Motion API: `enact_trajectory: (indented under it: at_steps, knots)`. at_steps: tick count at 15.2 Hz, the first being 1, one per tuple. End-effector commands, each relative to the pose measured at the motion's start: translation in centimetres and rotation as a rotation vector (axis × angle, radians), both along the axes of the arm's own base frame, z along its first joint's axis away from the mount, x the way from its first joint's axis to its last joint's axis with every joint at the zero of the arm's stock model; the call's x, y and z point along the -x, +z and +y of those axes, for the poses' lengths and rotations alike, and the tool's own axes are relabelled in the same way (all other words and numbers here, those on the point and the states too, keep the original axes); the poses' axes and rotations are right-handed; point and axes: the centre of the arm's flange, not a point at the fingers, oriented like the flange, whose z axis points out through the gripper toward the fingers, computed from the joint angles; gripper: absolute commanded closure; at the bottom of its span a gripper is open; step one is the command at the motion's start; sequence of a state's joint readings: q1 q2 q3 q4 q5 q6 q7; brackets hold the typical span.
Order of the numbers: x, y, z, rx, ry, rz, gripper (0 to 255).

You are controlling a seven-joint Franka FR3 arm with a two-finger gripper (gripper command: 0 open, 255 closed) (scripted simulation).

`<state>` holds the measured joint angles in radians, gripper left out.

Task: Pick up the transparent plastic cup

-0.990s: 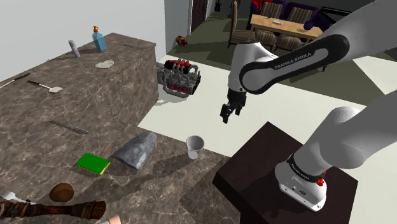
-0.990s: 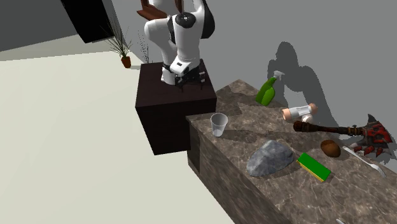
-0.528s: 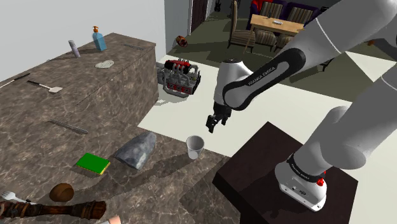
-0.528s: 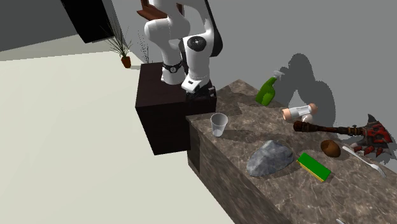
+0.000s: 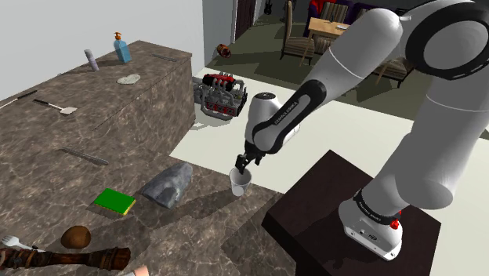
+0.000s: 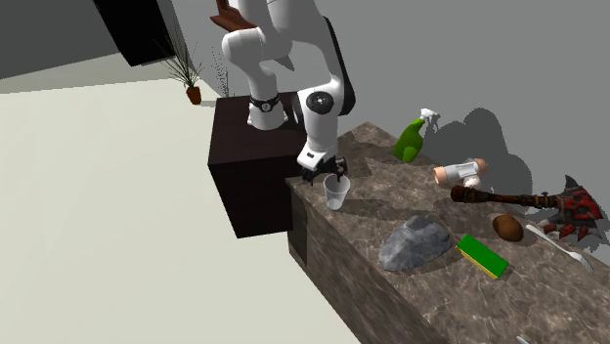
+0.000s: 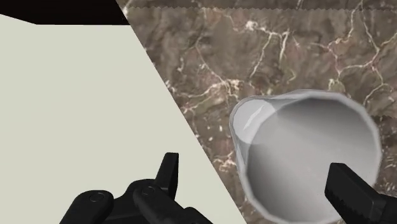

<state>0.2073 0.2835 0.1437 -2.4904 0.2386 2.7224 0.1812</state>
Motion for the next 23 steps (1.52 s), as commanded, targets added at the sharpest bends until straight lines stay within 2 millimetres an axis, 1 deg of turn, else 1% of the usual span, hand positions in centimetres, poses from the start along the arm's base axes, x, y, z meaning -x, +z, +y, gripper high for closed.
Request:
enact_trajectory:
  at_steps: [1, 6, 7, 9, 10, 19, 23]
  knots:
    - [-0.2, -1.2, 0.4, -0.003, -0.002, -0.004, 0]
    - [-0.2, -3.8, 0.4, -0.003, -0.002, -0.004, 0]
    - [-0.2, -4.7, 0.4, -0.003, -0.002, -0.004, 0]
    - [-0.2, -4.7, 0.4, -0.003, -0.002, -0.004, 0]
    - [-0.2, -4.6, 0.4, -0.002, -0.002, -0.004, 255]
    - [-0.2, -4.7, 0.4, -0.003, -0.002, -0.004, 255]
    - [-0.2, -2.6, 0.4, -0.003, -0.002, -0.004, 255]
